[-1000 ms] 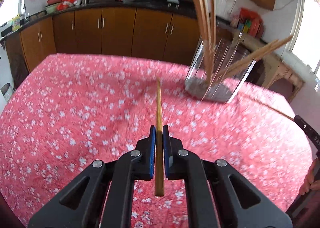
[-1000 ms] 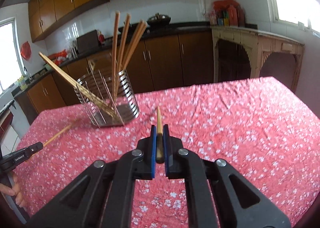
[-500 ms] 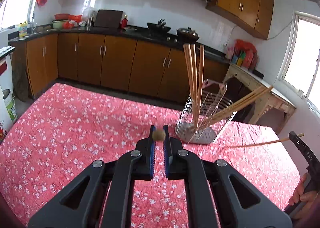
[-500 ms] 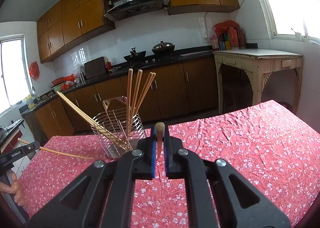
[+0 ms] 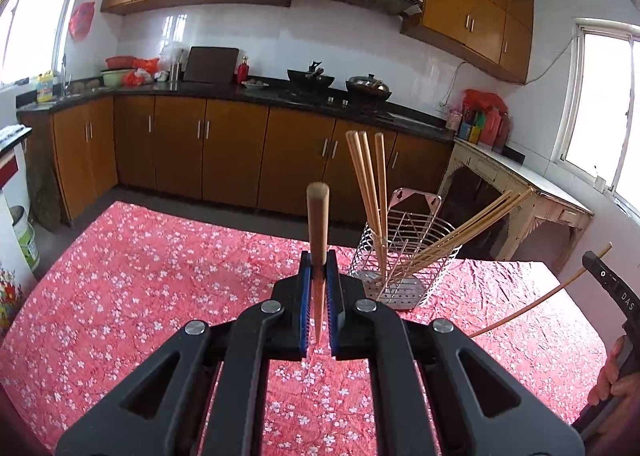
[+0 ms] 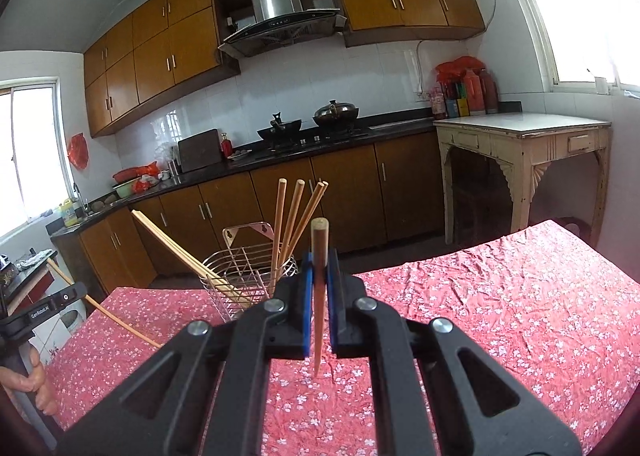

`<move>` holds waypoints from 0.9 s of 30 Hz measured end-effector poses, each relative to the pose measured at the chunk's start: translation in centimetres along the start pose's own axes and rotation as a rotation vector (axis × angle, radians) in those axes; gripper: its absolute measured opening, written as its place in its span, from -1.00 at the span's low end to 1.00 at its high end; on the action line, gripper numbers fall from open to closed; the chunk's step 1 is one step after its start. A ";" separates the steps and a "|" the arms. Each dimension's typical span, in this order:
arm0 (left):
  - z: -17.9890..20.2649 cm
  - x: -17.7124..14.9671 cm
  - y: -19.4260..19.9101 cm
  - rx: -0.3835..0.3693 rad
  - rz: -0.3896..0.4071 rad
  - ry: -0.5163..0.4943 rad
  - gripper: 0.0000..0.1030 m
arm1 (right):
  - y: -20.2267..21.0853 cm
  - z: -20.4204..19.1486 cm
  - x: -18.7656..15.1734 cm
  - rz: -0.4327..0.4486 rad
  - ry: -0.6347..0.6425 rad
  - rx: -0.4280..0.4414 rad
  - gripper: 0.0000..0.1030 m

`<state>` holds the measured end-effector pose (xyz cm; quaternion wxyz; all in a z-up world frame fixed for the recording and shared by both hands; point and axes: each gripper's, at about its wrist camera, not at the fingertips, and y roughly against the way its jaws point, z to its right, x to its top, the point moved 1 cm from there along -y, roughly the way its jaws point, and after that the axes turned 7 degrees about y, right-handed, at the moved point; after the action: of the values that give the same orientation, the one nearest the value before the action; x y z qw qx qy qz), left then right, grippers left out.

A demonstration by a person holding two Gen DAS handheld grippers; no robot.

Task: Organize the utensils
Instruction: 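Lift both held chopsticks and lower them into the wire holder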

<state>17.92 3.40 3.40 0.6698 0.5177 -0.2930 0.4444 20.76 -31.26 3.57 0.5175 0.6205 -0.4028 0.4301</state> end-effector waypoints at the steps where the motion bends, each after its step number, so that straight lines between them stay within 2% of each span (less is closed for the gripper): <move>1: 0.1 0.1 0.1 0.001 0.004 -0.006 -0.87 | 0.0 -0.1 0.2 0.000 -0.004 0.004 -0.85; 8: 1.1 1.7 0.8 -0.026 0.028 -0.027 -0.87 | 1.1 -0.2 2.8 0.033 -0.020 0.055 -0.85; 15: 3.9 5.5 2.7 -0.097 0.093 -0.046 -0.87 | 3.1 -1.4 8.2 0.121 -0.036 0.138 -0.85; 22: 8.2 11.4 4.9 -0.148 0.261 -0.047 -0.87 | 2.6 -3.7 13.7 0.206 0.001 0.147 -0.85; 27: 10.7 13.7 2.8 -0.117 0.351 -0.027 -0.87 | -0.7 -4.9 14.7 0.187 0.022 0.132 -0.85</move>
<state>22.08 -2.58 19.37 0.6069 0.4248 -0.4130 0.5298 25.32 -27.09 17.77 0.4375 0.6081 -0.4239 0.5090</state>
